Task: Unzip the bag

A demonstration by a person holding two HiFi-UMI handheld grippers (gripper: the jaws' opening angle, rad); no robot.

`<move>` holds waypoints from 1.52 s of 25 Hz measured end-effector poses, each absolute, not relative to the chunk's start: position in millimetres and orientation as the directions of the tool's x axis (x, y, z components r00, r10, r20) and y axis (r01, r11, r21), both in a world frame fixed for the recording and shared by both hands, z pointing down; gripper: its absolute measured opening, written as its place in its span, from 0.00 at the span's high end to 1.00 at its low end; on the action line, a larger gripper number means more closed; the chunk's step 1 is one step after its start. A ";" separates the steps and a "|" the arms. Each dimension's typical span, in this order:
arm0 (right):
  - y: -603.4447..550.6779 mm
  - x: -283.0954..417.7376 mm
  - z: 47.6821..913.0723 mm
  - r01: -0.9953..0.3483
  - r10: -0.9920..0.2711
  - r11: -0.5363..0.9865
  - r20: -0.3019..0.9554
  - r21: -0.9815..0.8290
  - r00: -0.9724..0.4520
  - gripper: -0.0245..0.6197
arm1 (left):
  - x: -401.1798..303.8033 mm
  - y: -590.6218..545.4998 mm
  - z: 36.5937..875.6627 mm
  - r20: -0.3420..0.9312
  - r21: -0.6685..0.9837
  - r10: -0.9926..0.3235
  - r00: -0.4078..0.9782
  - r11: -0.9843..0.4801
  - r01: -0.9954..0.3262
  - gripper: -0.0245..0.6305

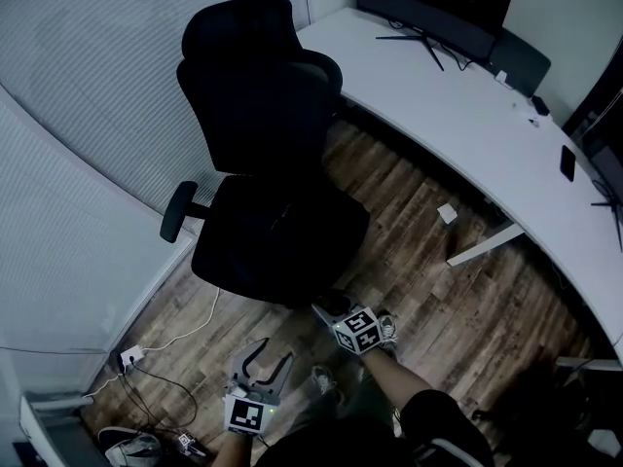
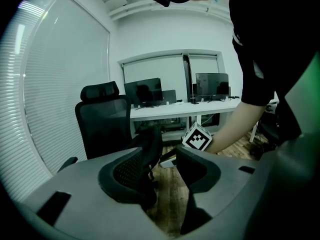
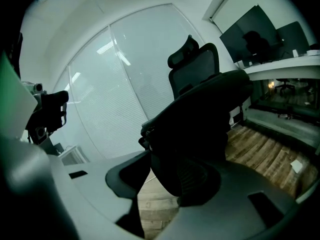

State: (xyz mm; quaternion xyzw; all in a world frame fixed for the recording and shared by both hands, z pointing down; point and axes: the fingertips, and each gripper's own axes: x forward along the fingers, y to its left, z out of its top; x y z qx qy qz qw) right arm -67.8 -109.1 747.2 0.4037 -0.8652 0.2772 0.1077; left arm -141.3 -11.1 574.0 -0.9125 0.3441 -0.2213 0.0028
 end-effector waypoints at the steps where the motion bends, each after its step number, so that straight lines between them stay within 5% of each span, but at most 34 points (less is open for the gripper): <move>1: -111.0 -68.8 748.0 -0.750 -0.633 0.533 0.404 -0.391 -0.660 0.74 | -139.5 -12.9 575.0 0.402 -0.158 -0.628 0.667 -0.765 -0.625 0.65; 5: -112.9 -72.6 750.7 -0.716 -0.604 0.576 0.384 -0.394 -0.698 0.74 | -136.3 -18.9 580.7 0.408 -0.155 -0.623 0.667 -0.767 -0.622 0.65; 9: -104.9 -75.8 748.5 -0.679 -0.570 0.592 0.370 -0.434 -0.733 0.87 | -139.0 -24.0 588.2 0.418 -0.142 -0.625 0.659 -0.761 -0.633 0.65; 28: -93.2 -59.8 704.4 -0.398 -0.456 0.537 0.142 -0.744 -0.879 0.89 | -115.9 -72.2 642.5 0.532 -0.134 -0.579 0.617 -0.777 -0.615 0.65; 38: -94.6 -56.7 699.2 -0.279 -0.330 0.534 0.107 -0.798 -0.938 0.89 | -99.9 -99.3 700.4 0.662 -0.208 -0.515 0.545 -0.824 -0.526 0.54</move>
